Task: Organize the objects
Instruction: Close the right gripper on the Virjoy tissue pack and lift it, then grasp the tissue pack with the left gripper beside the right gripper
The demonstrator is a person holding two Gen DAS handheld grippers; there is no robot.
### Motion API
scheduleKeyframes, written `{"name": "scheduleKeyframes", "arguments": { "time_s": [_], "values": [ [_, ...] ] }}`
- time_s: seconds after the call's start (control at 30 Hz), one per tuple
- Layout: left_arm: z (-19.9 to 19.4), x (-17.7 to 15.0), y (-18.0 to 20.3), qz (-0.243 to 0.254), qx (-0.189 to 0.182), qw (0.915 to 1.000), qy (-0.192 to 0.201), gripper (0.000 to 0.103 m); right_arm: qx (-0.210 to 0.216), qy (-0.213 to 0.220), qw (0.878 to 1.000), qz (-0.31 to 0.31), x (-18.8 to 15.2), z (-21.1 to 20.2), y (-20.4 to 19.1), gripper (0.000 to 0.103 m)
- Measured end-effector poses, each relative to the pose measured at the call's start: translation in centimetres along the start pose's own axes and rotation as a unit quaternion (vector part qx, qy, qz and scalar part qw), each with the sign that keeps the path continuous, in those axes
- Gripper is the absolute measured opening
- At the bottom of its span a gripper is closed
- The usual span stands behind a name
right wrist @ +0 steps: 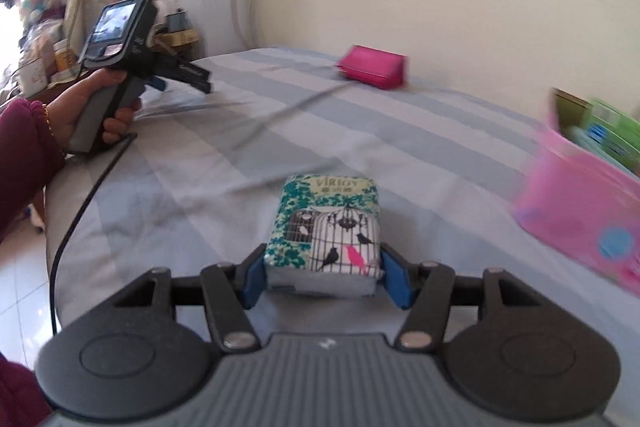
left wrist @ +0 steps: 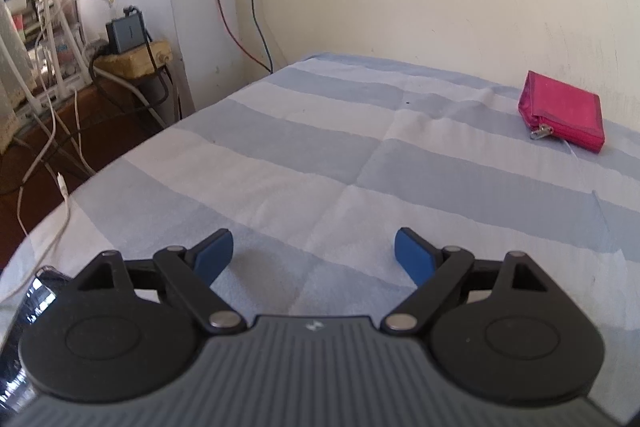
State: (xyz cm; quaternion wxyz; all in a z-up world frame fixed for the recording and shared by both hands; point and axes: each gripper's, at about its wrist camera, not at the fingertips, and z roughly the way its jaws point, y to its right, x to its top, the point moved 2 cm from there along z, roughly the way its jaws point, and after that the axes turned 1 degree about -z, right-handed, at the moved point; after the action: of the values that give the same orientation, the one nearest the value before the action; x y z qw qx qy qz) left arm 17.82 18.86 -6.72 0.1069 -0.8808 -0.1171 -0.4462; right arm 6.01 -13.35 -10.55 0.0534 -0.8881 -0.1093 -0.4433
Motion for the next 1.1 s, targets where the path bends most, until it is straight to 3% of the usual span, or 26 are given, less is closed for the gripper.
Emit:
{"name": "scheduleKeyframes", "arguments": {
  "time_s": [0.1, 0.2, 0.3, 0.37, 0.43, 0.53, 0.6, 0.67, 0.73, 0.8, 0.9, 1.1],
  "values": [
    [-0.9, -0.2, 0.8, 0.009, -0.020, 0.9997, -0.007, 0.088, -0.017, 0.008, 1.000, 0.021, -1.5, -1.6, 1.1, 0.064],
    [-3.3, -0.8, 2.7, -0.012, -0.101, 0.9946, -0.022, 0.083, -0.023, 0.013, 0.999, 0.035, -2.3, -2.3, 1.7, 0.064],
    [-7.2, -1.3, 6.7, 0.016, -0.190, 0.9816, -0.015, 0.083, -0.029, 0.013, 0.999, 0.035, -2.4, -2.4, 1.9, 0.068],
    [-10.2, -2.0, 10.0, 0.053, -0.258, 0.9646, -0.013, 0.083, -0.033, 0.014, 0.999, 0.030, -2.4, -2.3, 1.6, 0.068],
    [-13.0, -3.1, 13.1, 0.096, -0.320, 0.9424, -0.017, 0.083, -0.037, 0.016, 0.999, 0.028, -2.4, -2.3, 1.5, 0.068],
    [-16.1, -5.2, 16.5, 0.146, -0.382, 0.9120, -0.026, 0.083, -0.040, 0.019, 0.999, 0.028, -2.6, -2.4, 1.5, 0.067],
    [-17.3, -6.3, 18.1, 0.169, -0.405, 0.8979, -0.032, 0.082, -0.043, 0.021, 0.999, 0.026, -2.7, -2.4, 1.4, 0.067],
    [-17.4, -7.0, 19.1, 0.177, -0.419, 0.8896, -0.042, 0.075, -0.044, 0.022, 0.999, 0.021, -2.7, -2.3, 1.2, 0.064],
    [-17.2, -7.5, 19.7, 0.178, -0.421, 0.8876, -0.052, 0.074, -0.041, 0.024, 0.999, 0.019, -2.7, -2.4, 1.1, 0.062],
    [-16.6, -8.0, 20.0, 0.173, -0.421, 0.8875, -0.071, 0.066, -0.036, 0.024, 0.999, 0.021, -2.7, -2.3, 1.2, 0.061],
    [-16.1, -8.3, 19.4, 0.142, -0.445, 0.8790, -0.097, 0.058, -0.030, 0.025, 0.999, 0.027, -2.8, -2.4, 1.5, 0.058],
    [-17.8, -9.4, 21.7, 0.158, -0.463, 0.8660, -0.102, 0.057, -0.029, 0.021, 0.999, 0.038, -3.5, -3.5, 2.6, 0.055]
  ]
}}
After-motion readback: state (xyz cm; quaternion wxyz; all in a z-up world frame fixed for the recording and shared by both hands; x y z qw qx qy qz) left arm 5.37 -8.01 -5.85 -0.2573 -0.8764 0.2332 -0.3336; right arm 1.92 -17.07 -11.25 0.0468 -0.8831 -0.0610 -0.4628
